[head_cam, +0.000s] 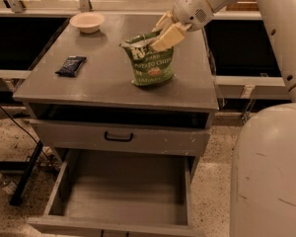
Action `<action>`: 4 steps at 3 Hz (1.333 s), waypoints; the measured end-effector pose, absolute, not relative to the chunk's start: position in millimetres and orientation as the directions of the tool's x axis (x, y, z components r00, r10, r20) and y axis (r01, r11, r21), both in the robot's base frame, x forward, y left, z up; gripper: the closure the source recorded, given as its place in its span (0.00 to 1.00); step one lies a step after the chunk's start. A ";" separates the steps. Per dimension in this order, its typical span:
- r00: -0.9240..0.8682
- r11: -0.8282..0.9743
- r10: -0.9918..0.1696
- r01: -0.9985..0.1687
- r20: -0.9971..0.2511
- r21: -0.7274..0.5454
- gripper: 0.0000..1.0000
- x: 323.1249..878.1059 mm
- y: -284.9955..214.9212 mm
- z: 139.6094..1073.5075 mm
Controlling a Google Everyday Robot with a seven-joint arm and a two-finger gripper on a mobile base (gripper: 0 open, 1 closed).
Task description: Pick green jalapeno chip bag from middle drawer and place on counter
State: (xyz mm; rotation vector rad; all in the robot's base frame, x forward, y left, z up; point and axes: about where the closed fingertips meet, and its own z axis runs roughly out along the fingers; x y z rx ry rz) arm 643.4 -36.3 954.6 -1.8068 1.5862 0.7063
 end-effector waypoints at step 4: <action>0.137 -0.076 -0.631 -0.990 -0.763 -0.115 0.73 649.7 -29.0 948.7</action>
Offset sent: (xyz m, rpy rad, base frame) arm 0.0016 0.0071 -0.0139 0.0557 0.0013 0.0126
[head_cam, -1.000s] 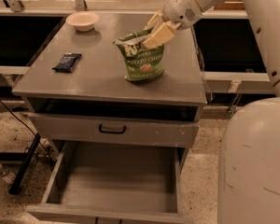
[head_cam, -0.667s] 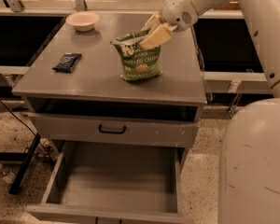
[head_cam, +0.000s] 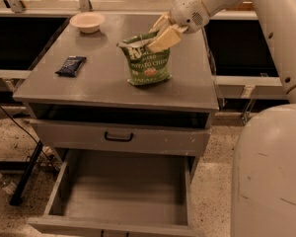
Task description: Pick green jalapeno chip bag from middle drawer and place on counter
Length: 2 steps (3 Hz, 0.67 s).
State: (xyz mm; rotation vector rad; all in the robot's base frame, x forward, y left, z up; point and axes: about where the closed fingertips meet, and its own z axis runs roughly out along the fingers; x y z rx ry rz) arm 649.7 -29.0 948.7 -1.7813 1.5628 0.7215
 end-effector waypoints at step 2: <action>0.137 -0.076 -0.631 -0.990 -0.763 -0.115 0.19 649.7 -29.0 948.7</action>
Offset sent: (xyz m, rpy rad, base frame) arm 0.0000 0.0000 0.0000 0.0000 0.0000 0.0000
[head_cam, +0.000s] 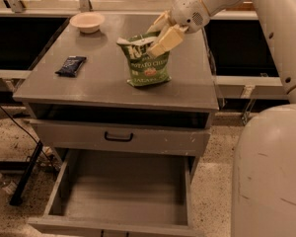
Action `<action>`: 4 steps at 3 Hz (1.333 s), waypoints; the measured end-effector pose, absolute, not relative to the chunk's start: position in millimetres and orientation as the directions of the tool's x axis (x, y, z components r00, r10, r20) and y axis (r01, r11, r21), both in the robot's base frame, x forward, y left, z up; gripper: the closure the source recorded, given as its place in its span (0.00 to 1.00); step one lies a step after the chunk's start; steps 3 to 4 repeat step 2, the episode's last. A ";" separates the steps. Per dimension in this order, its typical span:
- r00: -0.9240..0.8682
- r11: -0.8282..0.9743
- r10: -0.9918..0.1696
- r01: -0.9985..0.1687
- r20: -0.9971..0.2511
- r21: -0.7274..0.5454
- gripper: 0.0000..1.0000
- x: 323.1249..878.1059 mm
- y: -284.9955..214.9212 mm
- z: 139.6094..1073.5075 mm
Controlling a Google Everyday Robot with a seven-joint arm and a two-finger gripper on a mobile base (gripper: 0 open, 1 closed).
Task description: Pick green jalapeno chip bag from middle drawer and place on counter
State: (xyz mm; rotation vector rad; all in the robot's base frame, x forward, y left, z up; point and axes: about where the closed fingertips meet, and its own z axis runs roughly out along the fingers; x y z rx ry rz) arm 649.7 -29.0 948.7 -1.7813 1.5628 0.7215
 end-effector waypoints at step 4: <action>0.137 -0.076 -0.631 -0.990 -0.763 -0.115 0.00 649.8 -29.0 948.7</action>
Offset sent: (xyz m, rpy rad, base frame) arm 0.0000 0.0000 0.0000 0.0000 0.0000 0.0000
